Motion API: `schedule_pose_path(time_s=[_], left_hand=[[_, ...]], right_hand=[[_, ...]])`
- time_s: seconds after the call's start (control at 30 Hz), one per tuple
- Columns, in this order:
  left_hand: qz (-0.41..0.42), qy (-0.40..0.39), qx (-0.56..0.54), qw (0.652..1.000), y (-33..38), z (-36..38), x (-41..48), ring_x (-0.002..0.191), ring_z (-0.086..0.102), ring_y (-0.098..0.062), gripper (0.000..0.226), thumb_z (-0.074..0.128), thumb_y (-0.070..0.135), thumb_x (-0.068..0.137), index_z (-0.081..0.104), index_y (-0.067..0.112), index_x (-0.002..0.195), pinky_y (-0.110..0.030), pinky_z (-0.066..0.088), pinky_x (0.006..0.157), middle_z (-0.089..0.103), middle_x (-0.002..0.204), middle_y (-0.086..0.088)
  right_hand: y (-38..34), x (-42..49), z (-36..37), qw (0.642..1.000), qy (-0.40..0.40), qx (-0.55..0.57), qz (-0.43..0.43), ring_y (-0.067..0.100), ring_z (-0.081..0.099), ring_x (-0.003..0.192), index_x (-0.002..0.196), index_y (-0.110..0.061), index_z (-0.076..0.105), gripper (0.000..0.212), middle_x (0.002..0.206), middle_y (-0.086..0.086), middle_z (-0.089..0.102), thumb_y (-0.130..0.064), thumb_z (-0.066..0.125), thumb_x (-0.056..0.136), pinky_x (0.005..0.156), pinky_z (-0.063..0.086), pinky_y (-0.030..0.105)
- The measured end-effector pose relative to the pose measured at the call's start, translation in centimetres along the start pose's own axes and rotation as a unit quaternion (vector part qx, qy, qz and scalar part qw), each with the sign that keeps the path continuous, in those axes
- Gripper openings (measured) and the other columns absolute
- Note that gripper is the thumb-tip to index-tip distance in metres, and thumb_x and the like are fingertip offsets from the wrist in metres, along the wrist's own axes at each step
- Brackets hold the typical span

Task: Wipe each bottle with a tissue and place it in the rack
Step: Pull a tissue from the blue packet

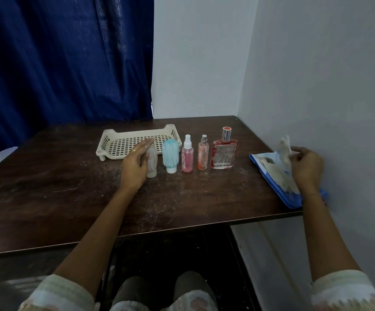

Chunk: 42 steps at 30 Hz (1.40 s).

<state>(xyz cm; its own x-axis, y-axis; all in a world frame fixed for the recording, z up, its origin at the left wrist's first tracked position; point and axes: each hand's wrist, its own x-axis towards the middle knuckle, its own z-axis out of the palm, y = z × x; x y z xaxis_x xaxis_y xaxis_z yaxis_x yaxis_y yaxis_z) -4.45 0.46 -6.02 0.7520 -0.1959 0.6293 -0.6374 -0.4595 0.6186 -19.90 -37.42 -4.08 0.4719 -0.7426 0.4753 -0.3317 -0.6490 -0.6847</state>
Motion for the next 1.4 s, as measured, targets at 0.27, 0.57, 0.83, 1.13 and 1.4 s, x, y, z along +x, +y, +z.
schedule_pose_path(time_s=[0.27,0.57,0.83,1.13,1.4], left_hand=[[0.01,0.003,0.009,1.0,0.2,-0.1,-0.1,0.124,0.04,-0.002,0.043,0.046,-0.002,0.094,0.052,0.015,0.134,0.002,0.022,0.099,0.051,0.138,-0.002],[0.005,0.003,0.013,1.0,0.4,-0.3,-0.2,0.123,0.038,0.0,0.044,0.046,-0.004,0.094,0.053,0.014,0.133,0.002,0.021,0.099,0.051,0.139,-0.003],[0.006,0.004,0.007,1.0,0.4,-0.2,-0.2,0.123,0.039,-0.001,0.043,0.045,-0.002,0.094,0.052,0.015,0.133,0.005,0.021,0.096,0.051,0.138,-0.003],[0.001,0.005,-0.004,1.0,0.3,-0.1,-0.2,0.129,0.042,-0.008,0.044,0.046,0.0,0.094,0.052,0.018,0.134,-0.02,0.03,0.108,0.051,0.14,-0.001],[0.005,0.003,-0.009,1.0,0.0,0.0,-0.1,0.127,0.042,-0.006,0.044,0.045,-0.001,0.095,0.051,0.018,0.134,0.0,0.024,0.1,0.05,0.14,-0.001]], right_hand=[[-2.2,-0.6,-0.2,0.927,-0.166,0.28,0.189,0.023,0.058,0.094,0.126,0.001,0.052,0.041,0.113,0.016,0.061,0.005,0.056,0.086,0.081,0.051,0.035],[-0.8,0.1,-1.0,0.978,-0.074,0.153,0.119,0.032,0.063,0.088,0.106,0.005,0.065,0.024,0.1,0.02,0.067,-0.008,0.06,0.086,0.076,0.05,0.035],[1.3,1.0,-0.2,0.939,-0.084,-0.298,-0.149,0.039,0.061,0.074,0.083,0.012,0.066,0.011,0.083,0.029,0.063,0.012,0.056,0.08,0.064,0.045,0.035],[-0.3,0.1,1.5,0.953,-0.178,-0.241,0.031,0.036,0.06,0.089,0.091,0.009,0.062,0.033,0.096,0.024,0.064,-0.024,0.064,0.087,0.068,0.041,0.033],[0.4,2.0,0.3,0.957,-0.241,-0.158,0.022,0.033,0.059,0.092,0.098,-0.005,0.067,0.018,0.101,0.022,0.064,-0.002,0.063,0.081,0.077,0.043,0.033]])
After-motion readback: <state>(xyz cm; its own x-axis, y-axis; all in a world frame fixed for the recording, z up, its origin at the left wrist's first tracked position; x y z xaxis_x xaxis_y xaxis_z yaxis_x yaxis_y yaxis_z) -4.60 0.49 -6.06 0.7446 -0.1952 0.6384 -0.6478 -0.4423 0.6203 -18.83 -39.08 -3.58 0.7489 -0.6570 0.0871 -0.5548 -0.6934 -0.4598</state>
